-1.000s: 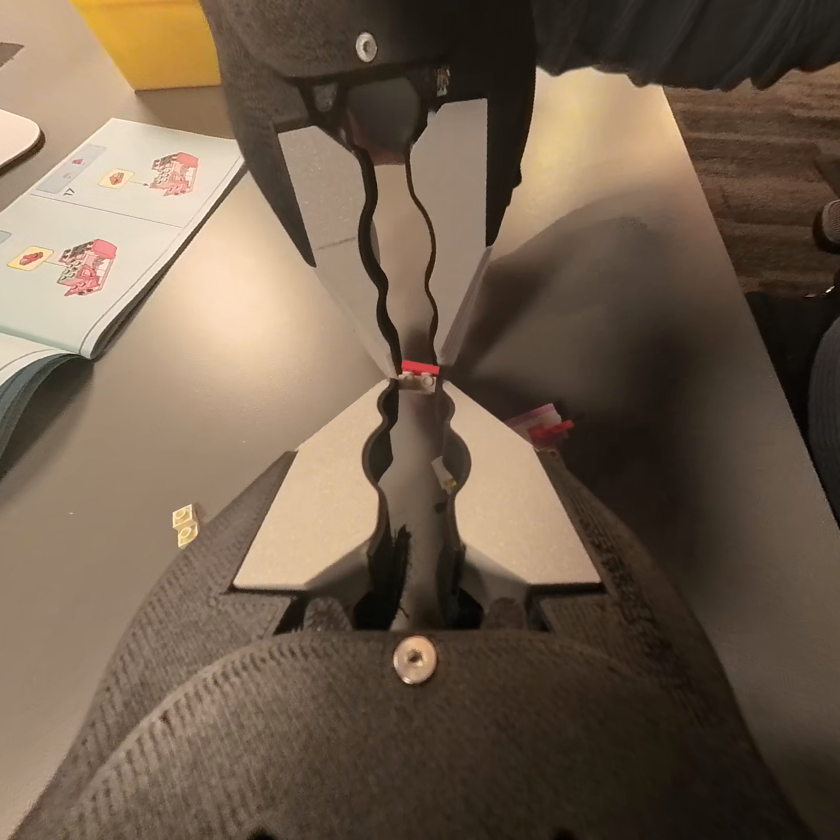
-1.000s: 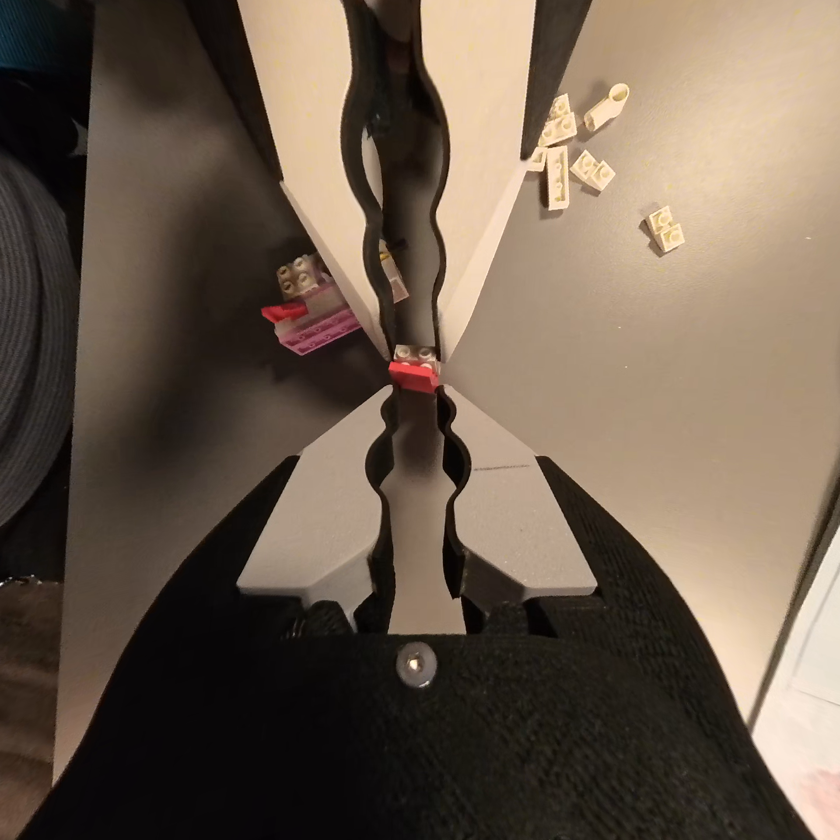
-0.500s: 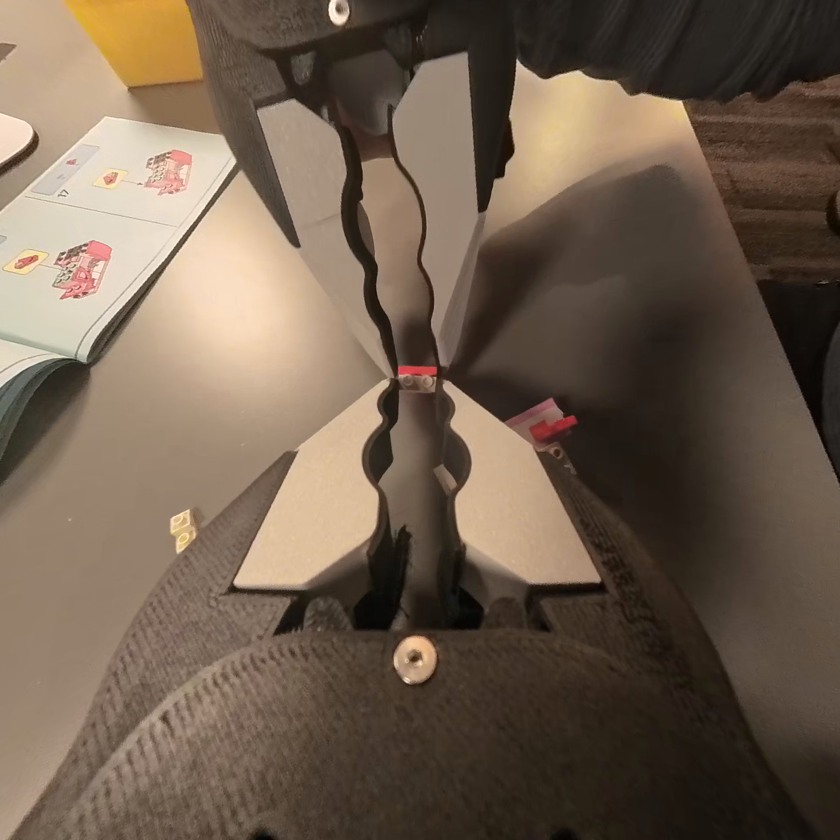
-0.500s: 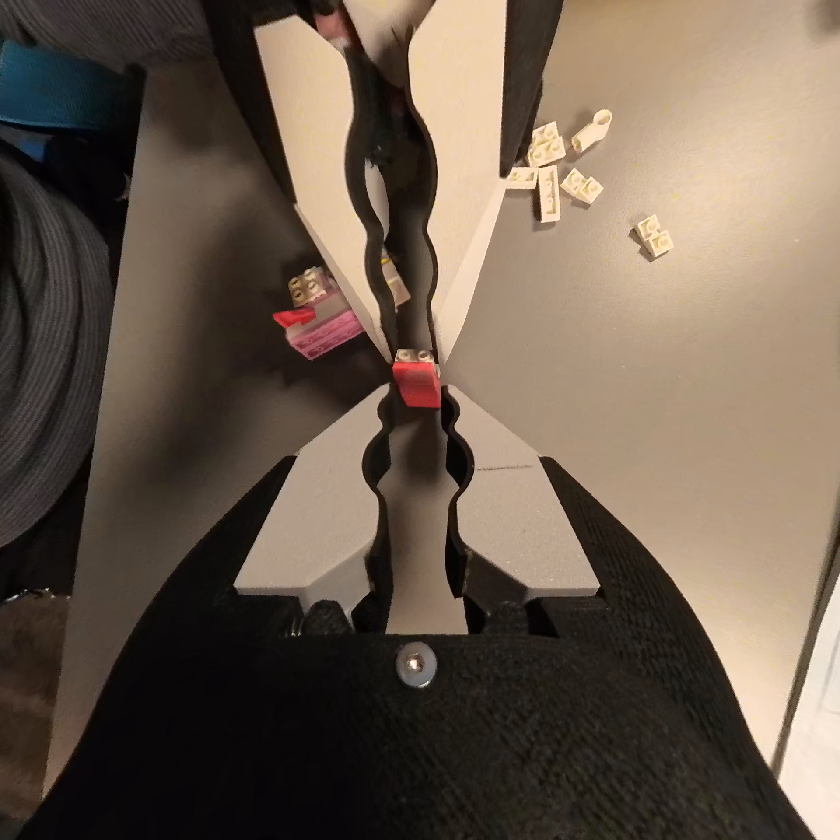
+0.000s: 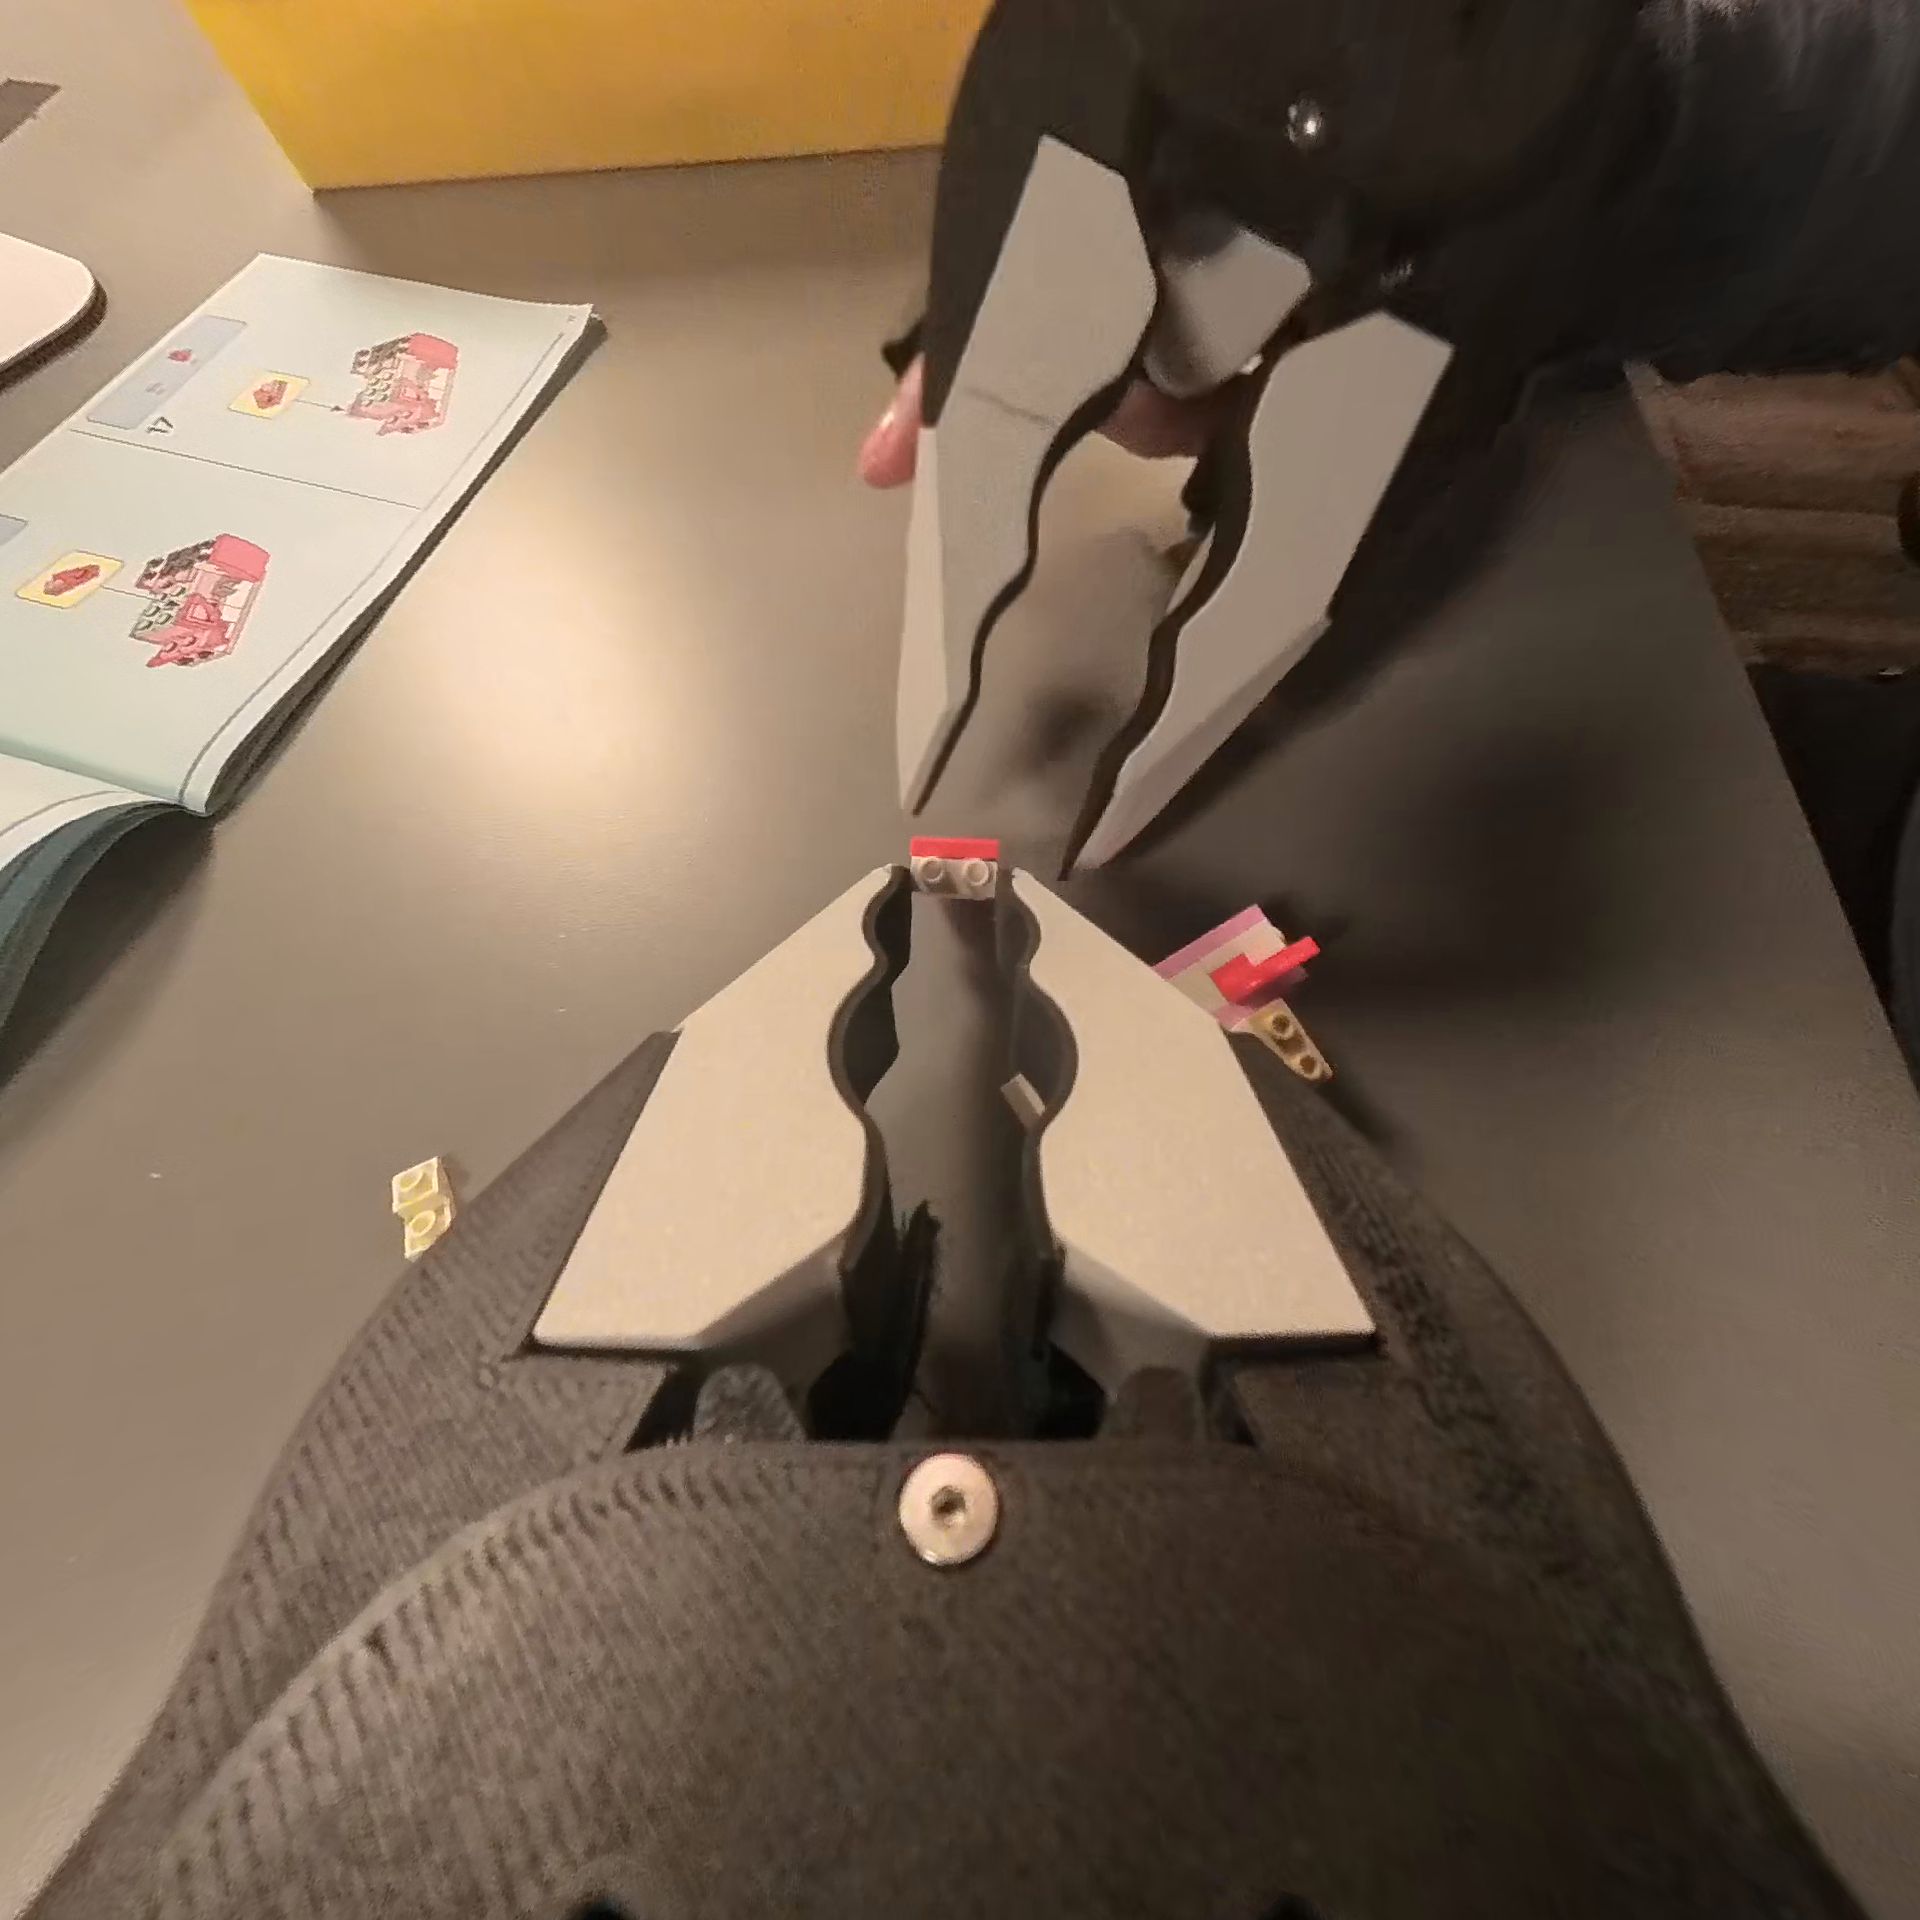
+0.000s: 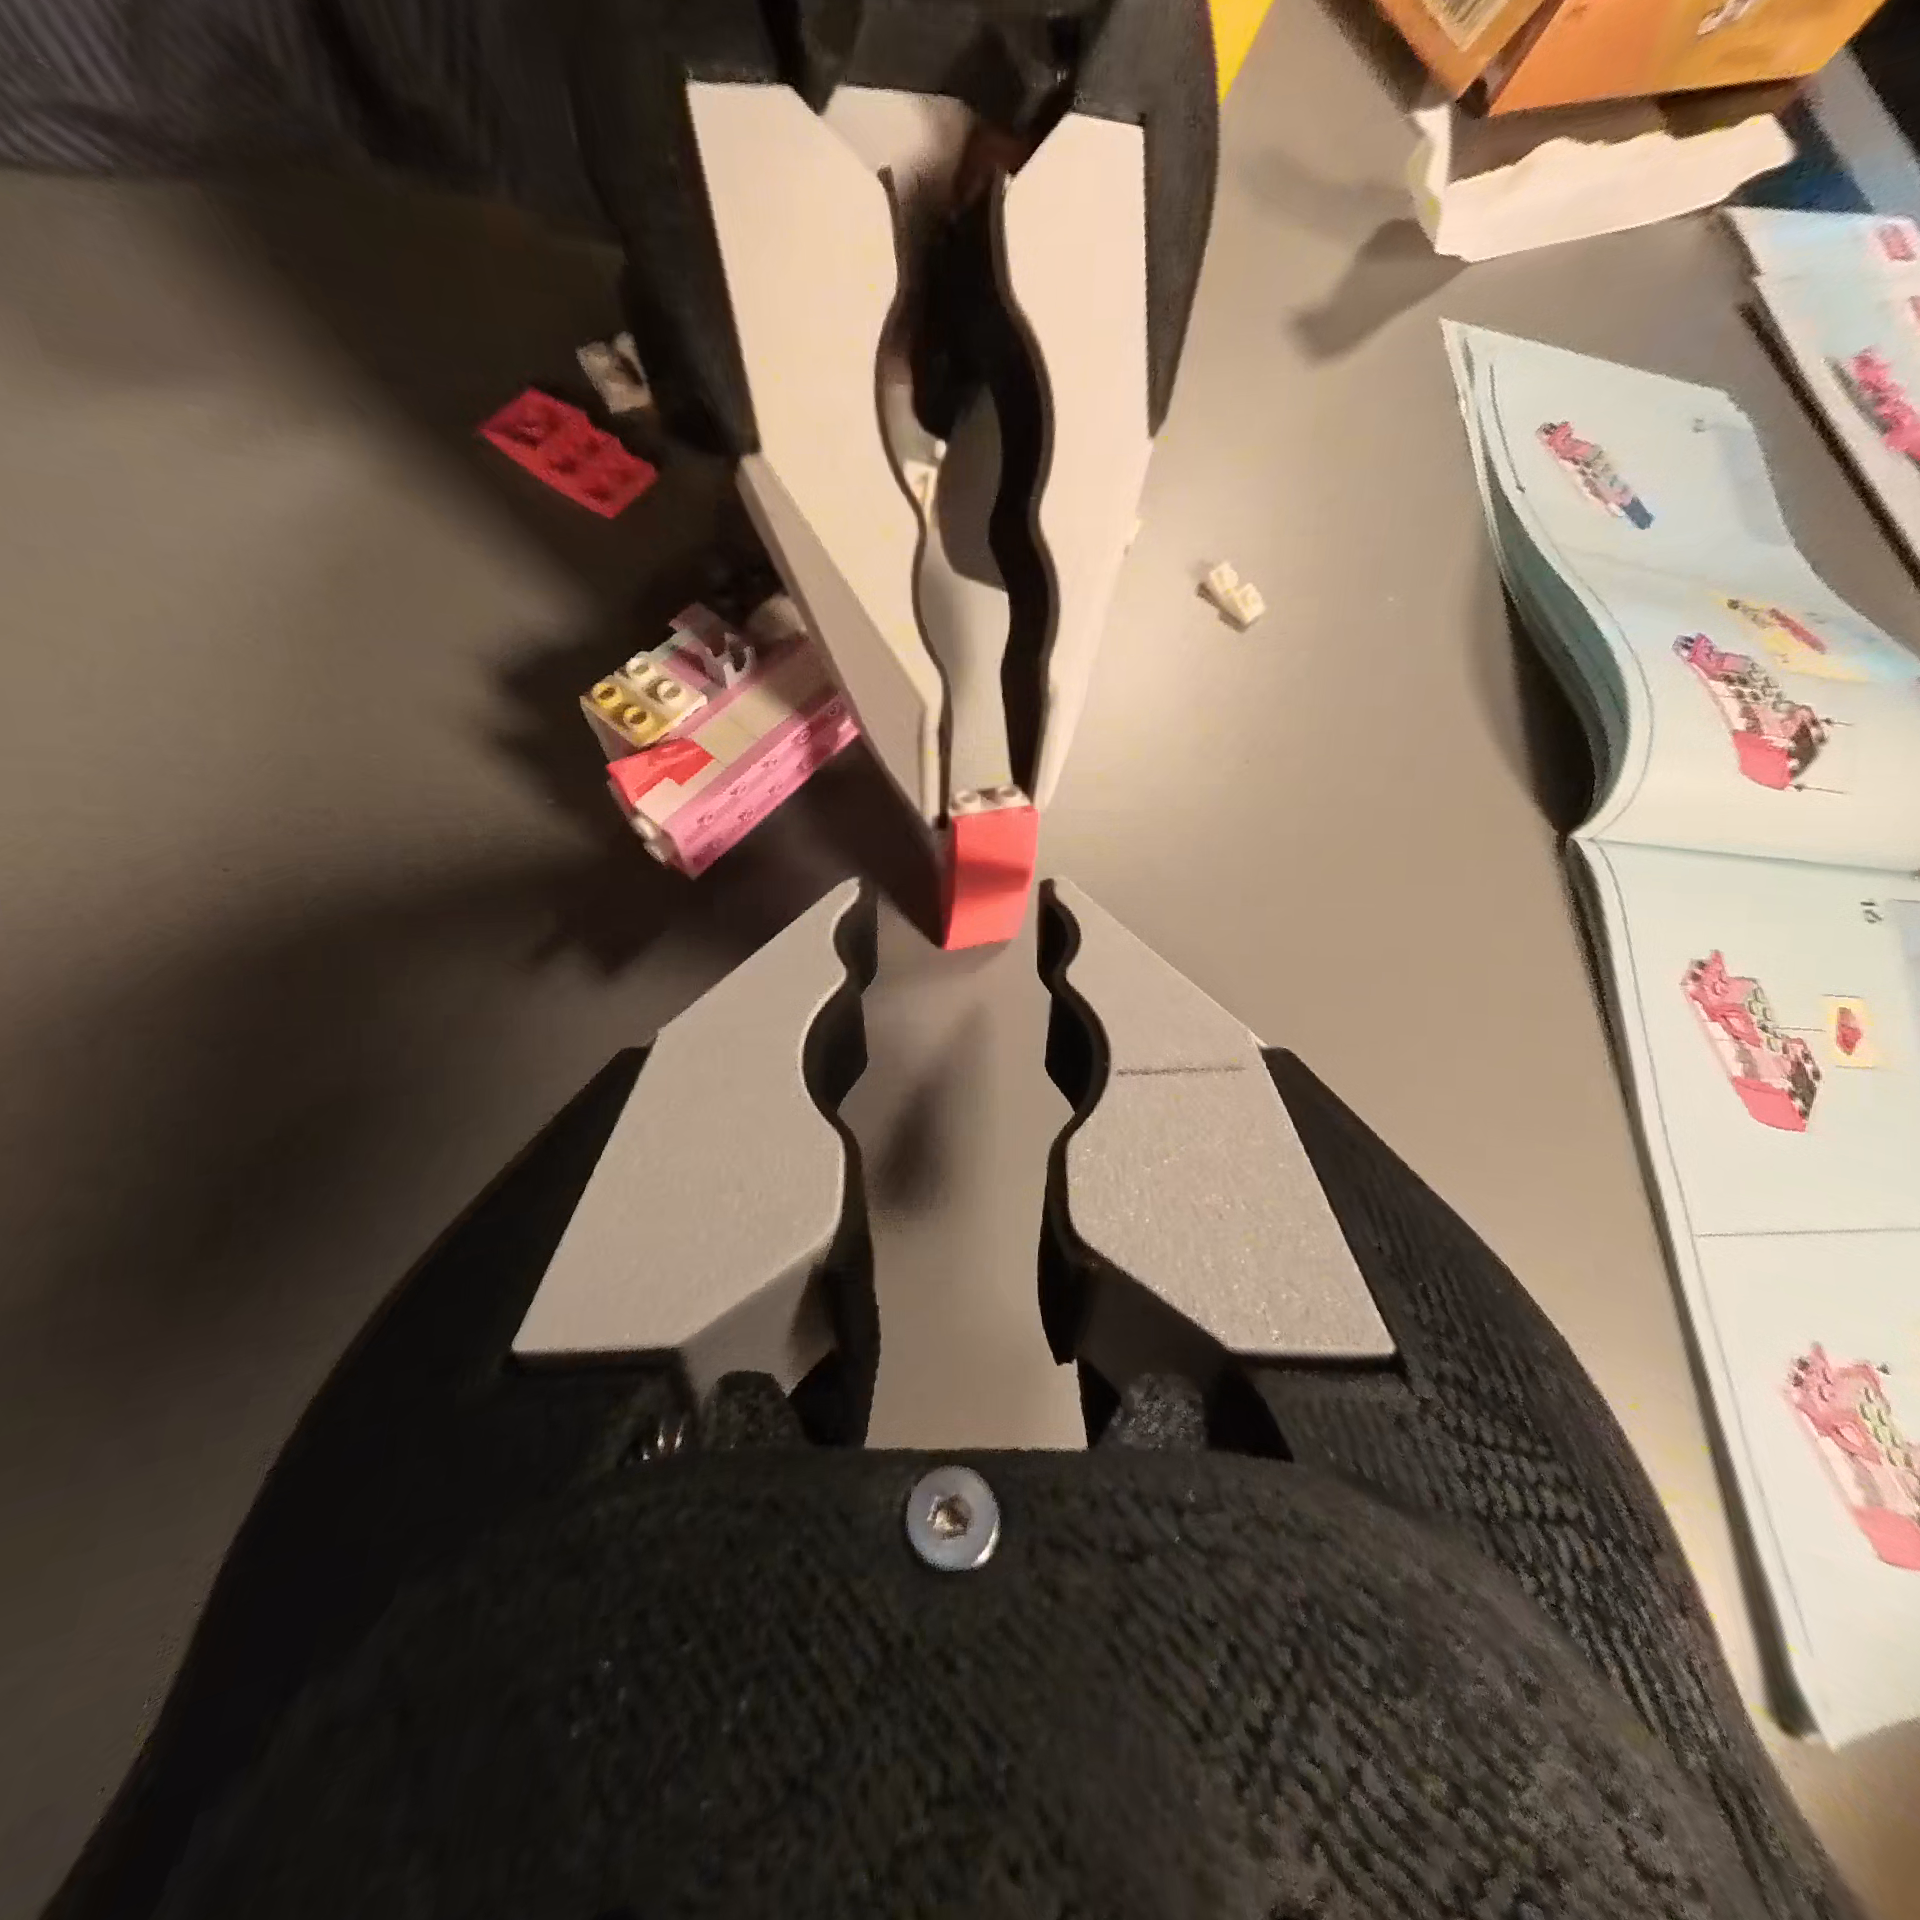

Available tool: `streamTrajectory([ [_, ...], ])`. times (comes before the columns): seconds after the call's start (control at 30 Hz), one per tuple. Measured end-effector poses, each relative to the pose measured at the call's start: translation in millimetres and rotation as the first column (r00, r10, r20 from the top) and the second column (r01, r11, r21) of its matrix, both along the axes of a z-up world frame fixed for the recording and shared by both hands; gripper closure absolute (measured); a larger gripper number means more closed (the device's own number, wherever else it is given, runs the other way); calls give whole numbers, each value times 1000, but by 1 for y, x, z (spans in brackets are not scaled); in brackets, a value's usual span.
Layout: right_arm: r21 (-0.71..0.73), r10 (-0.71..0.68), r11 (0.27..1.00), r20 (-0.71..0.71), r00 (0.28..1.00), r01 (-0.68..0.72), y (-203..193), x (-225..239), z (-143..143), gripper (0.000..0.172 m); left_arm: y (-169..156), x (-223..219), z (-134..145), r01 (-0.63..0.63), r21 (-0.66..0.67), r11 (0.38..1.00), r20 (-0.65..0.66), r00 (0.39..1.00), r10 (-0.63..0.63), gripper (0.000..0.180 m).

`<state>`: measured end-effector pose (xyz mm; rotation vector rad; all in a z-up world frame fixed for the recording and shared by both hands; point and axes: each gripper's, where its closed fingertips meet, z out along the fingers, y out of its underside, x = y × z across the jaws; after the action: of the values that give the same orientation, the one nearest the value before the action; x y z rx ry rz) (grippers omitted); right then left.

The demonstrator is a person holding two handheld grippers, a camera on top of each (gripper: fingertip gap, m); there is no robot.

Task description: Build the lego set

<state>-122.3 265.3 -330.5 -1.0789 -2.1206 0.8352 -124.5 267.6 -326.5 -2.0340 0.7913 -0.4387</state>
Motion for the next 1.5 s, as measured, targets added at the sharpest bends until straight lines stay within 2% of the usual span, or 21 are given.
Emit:
streamTrajectory([
  [0.2,-15,-75,997,-48,996,75,1,-10,-5,145,3,-1,0,-23,-3,1000,5,1000,23,166],
  [0.53,86,-192,976,-103,976,201,13,-16,-6,154,11,-3,-2,-144,-111,983,88,984,154,166],
  [0.87,129,-184,970,-161,970,206,19,-17,-1,159,16,-8,1,-215,-269,939,288,912,291,166],
  [1.0,161,-142,971,-197,970,175,22,-16,4,163,16,-11,8,-204,-330,922,411,848,335,166],
  [1.1,150,-123,979,-100,987,137,26,-10,-5,166,16,-14,15,-183,-388,903,508,776,375,166],
  [1.2,35,-116,993,20,993,115,23,-6,-13,166,15,-19,21,-169,-406,898,568,723,393,166],
  [1.5,-97,-125,986,107,986,136,28,-9,-15,162,15,-25,26,-162,-405,900,610,686,397,166],
])
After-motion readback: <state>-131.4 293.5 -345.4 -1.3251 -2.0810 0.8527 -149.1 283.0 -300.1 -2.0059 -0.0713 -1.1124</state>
